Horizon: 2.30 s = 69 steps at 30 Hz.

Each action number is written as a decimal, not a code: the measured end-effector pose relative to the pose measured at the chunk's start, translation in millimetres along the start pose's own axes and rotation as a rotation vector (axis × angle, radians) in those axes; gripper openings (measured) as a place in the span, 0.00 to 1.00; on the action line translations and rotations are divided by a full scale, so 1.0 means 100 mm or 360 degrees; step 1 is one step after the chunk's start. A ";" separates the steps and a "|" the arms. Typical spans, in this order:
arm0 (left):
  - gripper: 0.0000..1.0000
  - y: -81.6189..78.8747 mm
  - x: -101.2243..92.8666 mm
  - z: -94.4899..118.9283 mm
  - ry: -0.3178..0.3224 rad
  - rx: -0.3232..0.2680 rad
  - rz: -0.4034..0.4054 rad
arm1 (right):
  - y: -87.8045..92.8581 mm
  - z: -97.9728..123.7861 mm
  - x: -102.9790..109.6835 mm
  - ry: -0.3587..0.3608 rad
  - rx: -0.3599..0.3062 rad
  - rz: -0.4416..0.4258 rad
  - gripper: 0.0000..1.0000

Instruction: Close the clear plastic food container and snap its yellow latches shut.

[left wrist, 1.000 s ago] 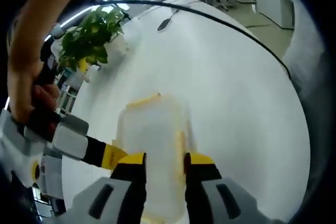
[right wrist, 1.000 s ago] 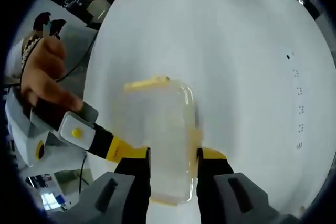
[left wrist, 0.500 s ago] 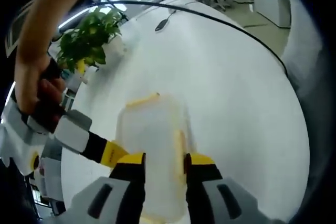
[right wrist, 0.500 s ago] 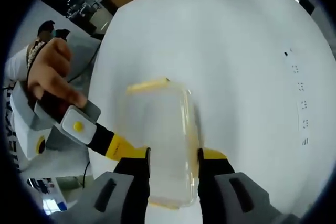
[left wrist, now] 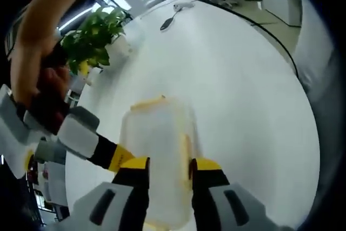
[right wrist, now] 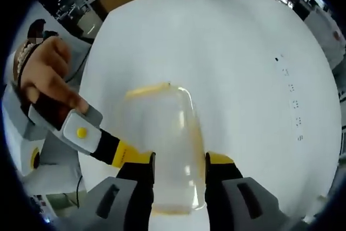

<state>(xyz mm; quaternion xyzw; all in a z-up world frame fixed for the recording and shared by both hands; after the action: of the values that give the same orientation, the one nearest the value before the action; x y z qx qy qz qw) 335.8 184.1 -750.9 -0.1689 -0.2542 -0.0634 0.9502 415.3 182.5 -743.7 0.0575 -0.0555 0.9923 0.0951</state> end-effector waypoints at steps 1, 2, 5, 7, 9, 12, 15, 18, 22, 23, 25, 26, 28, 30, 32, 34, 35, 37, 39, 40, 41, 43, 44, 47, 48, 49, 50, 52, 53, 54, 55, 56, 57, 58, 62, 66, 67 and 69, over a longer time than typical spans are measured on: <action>0.24 0.00 0.00 0.00 -0.0003 -0.0003 0.0002 | 0.00 0.00 -0.02 0.0016 -0.0015 -0.0015 0.33; 0.24 0.01 0.00 0.00 -0.0007 -0.0010 0.0015 | 0.01 0.01 -0.02 0.0040 -0.0042 -0.0025 0.33; 0.24 0.01 0.00 0.01 -0.0005 -0.0036 0.0080 | 0.04 0.02 0.00 0.0094 -0.0121 -0.0067 0.34; 0.24 0.01 0.01 0.01 0.0028 -0.0071 0.0217 | 0.06 0.03 0.01 0.0131 -0.0179 -0.0083 0.34; 0.24 0.03 0.02 0.02 0.0025 -0.0095 0.0211 | 0.08 0.03 0.03 0.0164 -0.0240 -0.0089 0.34; 0.24 0.02 0.00 0.02 0.0015 -0.0095 0.0196 | 0.11 0.04 0.05 0.0210 -0.0312 -0.0112 0.33; 0.24 0.01 0.01 0.02 0.0030 -0.0075 0.0190 | 0.12 0.05 0.08 0.0271 -0.0352 -0.0109 0.32; 0.23 0.00 0.01 0.02 0.0046 -0.0076 0.0244 | 0.13 0.05 0.10 0.0310 -0.0379 -0.0124 0.28; 0.24 0.01 0.00 0.02 0.0028 -0.0086 0.0239 | 0.15 0.08 0.06 0.0405 -0.0426 -0.0169 0.31; 0.24 0.00 0.00 0.02 0.0027 -0.0087 0.0240 | 0.16 0.09 0.06 0.0417 -0.0425 -0.0191 0.34; 0.24 -0.01 0.01 0.02 0.0033 -0.0093 0.0288 | 0.18 0.10 0.03 0.0459 -0.0456 -0.0293 0.38; 0.26 -0.03 0.00 0.03 0.0093 -0.0117 0.0433 | 0.20 0.11 0.00 0.0491 -0.0481 -0.0360 0.40; 0.34 -0.08 -0.03 0.07 0.0241 -0.0220 0.0758 | 0.24 0.13 -0.02 0.0552 -0.0530 -0.0399 0.46; 0.38 -0.11 0.04 0.12 0.0208 -0.0366 0.0881 | 0.29 0.15 -0.05 0.0625 -0.0562 -0.0398 0.49; 0.37 -0.07 0.08 0.19 0.0116 -0.0460 0.0938 | 0.40 0.17 -0.01 0.0648 -0.0517 -0.0336 0.50; 0.37 -0.01 0.05 0.22 0.0103 -0.0461 0.0955 | 0.50 0.21 0.00 0.0660 -0.0513 -0.0353 0.55; 0.38 0.03 0.06 0.24 0.0065 -0.0465 0.0986 | 0.55 0.27 0.00 0.0663 -0.0557 -0.0380 0.55; 0.45 0.10 0.10 0.26 0.0009 -0.0456 0.1020 | 0.61 0.38 -0.02 0.0686 -0.0695 -0.0464 0.54; 0.58 0.16 0.19 0.33 -0.0115 -0.0529 0.1089 | 0.66 0.45 0.01 0.0673 -0.0802 -0.0492 0.54; 0.66 0.17 0.23 0.37 -0.0159 -0.0574 0.1124 | 0.67 0.48 0.03 0.0665 -0.0856 -0.0490 0.54; 0.71 0.20 0.27 0.39 -0.0201 -0.0607 0.1165 | 0.70 0.50 0.06 0.0658 -0.0904 -0.0492 0.55; 0.82 0.32 0.34 0.43 -0.0280 -0.0620 0.1258 | 0.77 0.54 0.10 0.0688 -0.0996 -0.0499 0.59; 0.86 0.38 0.37 0.45 -0.0340 -0.0620 0.1297 | 0.82 0.54 0.13 0.0694 -0.1040 -0.0513 0.61; 0.97 0.51 0.38 0.44 -0.0403 -0.0586 0.1352 | 0.91 0.46 0.24 0.0682 -0.1103 -0.0498 0.71; 0.97 0.56 0.37 0.41 -0.0407 -0.0559 0.1361 | 0.94 0.40 0.28 0.0678 -0.1110 -0.0507 0.75; 0.97 0.58 0.35 0.39 -0.0401 -0.0545 0.1371 | 0.96 0.36 0.30 0.0677 -0.1113 -0.0509 0.78; 0.96 0.61 0.31 0.34 -0.0369 -0.0518 0.1401 | 0.98 0.32 0.32 0.0677 -0.1116 -0.0514 0.80; 0.96 0.61 0.20 0.24 -0.0263 -0.0496 0.1487 | 1.00 0.20 0.37 0.0672 -0.1126 -0.0520 0.84; 0.97 0.63 0.17 0.17 -0.0258 -0.0476 0.1500 | 1.01 0.11 0.40 0.0651 -0.1110 -0.0532 0.85; 0.98 0.64 0.16 0.14 -0.0264 -0.0454 0.1497 | 1.01 0.06 0.42 0.0628 -0.1096 -0.0543 0.88; 0.99 0.64 0.14 0.12 -0.0273 -0.0442 0.1500 | 1.02 0.00 0.44 0.0614 -0.1083 -0.0564 0.90; 0.99 0.64 0.13 0.10 -0.0279 -0.0436 0.1503 | 1.03 -0.04 0.44 0.0617 -0.1084 -0.0576 0.93; 0.99 0.63 0.11 0.09 -0.0282 -0.0438 0.1505 | 1.04 -0.07 0.44 0.0628 -0.1087 -0.0596 0.97; 0.99 0.62 0.10 0.07 -0.0280 -0.0438 0.1503 | 1.04 -0.09 0.44 0.0632 -0.1085 -0.0603 0.99; 0.99 0.64 0.05 -0.03 -0.0291 -0.0362 0.1462 | 1.04 -0.22 0.43 0.0625 -0.1095 -0.0676 0.99; 0.99 0.61 0.04 -0.08 -0.0266 -0.0388 0.1509 | 1.05 -0.36 0.45 0.0578 -0.1114 -0.0752 0.98; 0.99 0.61 0.04 -0.09 -0.0262 -0.0394 0.1512 | 1.06 -0.38 0.46 0.0569 -0.1114 -0.0755 0.97; 0.99 0.60 0.03 -0.12 -0.0257 -0.0379 0.1504 | 1.06 -0.43 0.47 0.0553 -0.1102 -0.0766 0.92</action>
<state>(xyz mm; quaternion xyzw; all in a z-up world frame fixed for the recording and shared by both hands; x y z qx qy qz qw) 357.0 235.9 -776.7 -0.3776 -0.2135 0.3592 0.8263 344.6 92.6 -791.1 -0.1338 -0.3522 0.8599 0.3444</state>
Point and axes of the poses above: the point that each gripper's makers call its tool centre point, and the gripper's own axes: z roughly backward along the fingers, x roughly to its left, y roughly out of its underside, the point moved 4 cm from there along z, roughly backward along the fingers, and after that the axes turned 10 degrees about x, right-handed, at the moved point
